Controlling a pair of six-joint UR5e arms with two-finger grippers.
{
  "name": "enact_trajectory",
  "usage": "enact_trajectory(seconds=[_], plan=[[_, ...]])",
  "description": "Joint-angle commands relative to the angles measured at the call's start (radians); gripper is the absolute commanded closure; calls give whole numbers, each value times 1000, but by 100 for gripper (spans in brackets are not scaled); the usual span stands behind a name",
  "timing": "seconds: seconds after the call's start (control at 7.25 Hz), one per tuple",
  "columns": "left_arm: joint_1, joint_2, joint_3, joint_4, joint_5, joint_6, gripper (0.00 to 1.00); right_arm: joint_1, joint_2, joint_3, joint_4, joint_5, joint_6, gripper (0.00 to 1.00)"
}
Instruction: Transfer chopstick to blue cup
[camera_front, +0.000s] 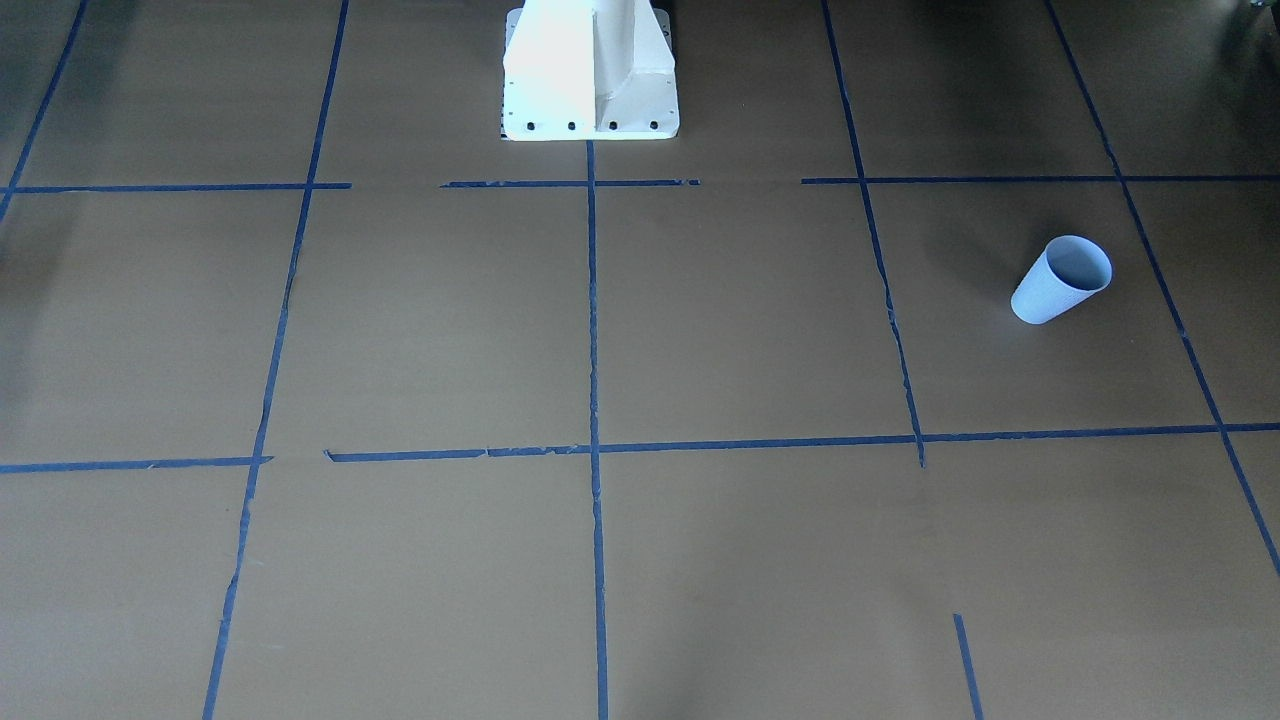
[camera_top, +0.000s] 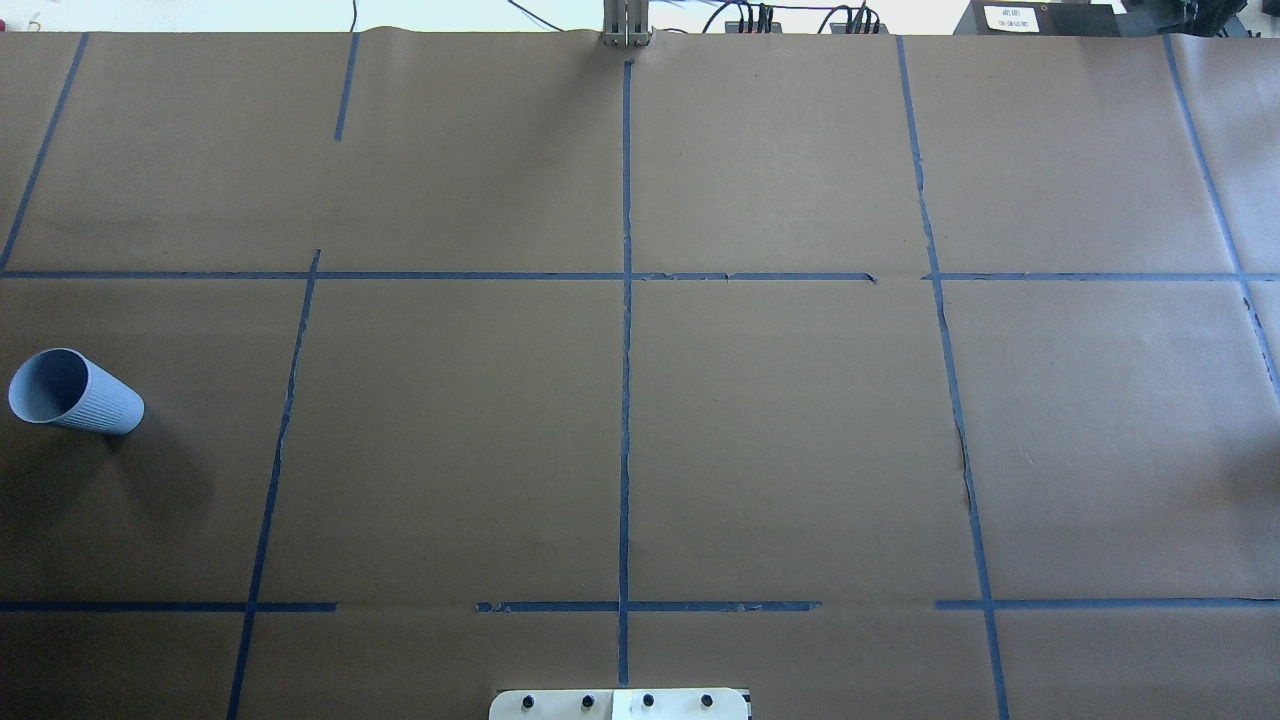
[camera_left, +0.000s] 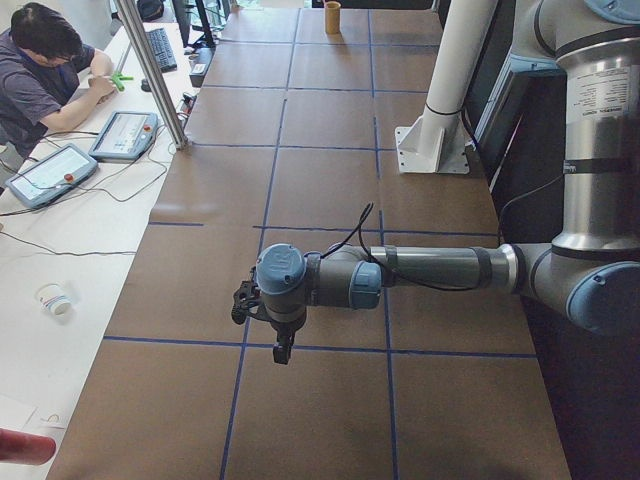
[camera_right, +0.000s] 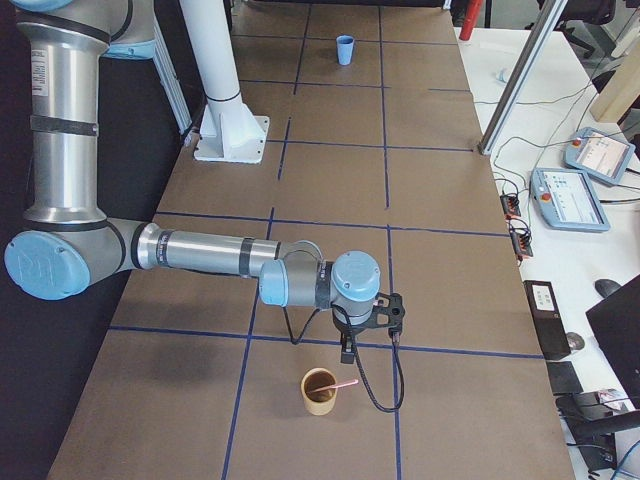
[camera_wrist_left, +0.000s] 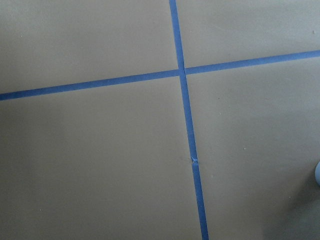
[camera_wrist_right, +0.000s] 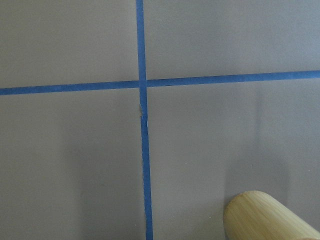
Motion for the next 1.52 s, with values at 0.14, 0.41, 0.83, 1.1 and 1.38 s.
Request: enact_trajectory(seconds=[0.14, 0.41, 0.83, 1.1, 1.38], plan=[[-4, -1, 0, 1, 0, -1, 0, 0, 0, -1, 1, -1, 0, 0], [-4, -2, 0, 1, 0, -2, 0, 0, 0, -1, 1, 1, 0, 0], [-4, -5, -20, 1, -3, -33, 0, 0, 0, 2, 1, 4, 3, 0], [8, 13, -142, -1, -9, -242, 0, 0, 0, 5, 1, 4, 17, 0], [130, 13, -203, -1, -52, -429, 0, 0, 0, 10, 3, 2, 29, 0]])
